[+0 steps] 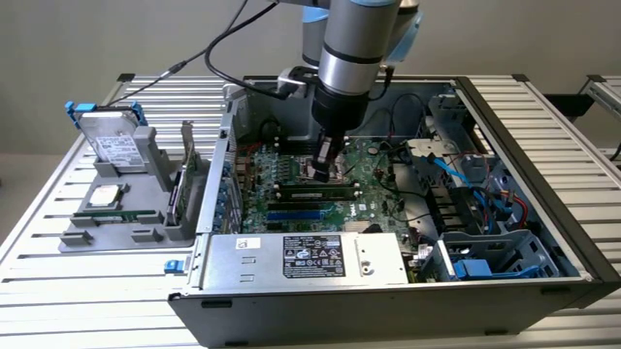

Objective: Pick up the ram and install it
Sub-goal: 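Press down the ram until it locks into place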

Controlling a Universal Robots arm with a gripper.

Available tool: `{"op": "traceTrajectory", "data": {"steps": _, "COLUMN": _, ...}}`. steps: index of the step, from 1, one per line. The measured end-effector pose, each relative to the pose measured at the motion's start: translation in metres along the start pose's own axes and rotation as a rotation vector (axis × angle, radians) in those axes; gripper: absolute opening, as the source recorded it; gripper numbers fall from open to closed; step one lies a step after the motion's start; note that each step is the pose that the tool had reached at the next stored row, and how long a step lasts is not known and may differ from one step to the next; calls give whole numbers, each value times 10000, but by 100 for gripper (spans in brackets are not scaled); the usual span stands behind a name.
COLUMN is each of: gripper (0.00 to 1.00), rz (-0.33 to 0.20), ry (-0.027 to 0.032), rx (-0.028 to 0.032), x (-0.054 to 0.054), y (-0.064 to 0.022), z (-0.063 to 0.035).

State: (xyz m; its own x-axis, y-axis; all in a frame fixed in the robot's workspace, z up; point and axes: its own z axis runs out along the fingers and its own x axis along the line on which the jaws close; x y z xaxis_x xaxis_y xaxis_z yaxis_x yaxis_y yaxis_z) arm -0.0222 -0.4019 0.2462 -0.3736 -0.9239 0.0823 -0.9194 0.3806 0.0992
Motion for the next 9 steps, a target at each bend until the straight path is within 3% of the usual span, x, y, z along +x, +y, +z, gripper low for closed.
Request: {"op": "traceTrajectory", "data": {"steps": 9, "gripper": 10, "rz": 1428, "ry": -144, "rx": -114, "x": -1, "y": -1, "z": 12}}
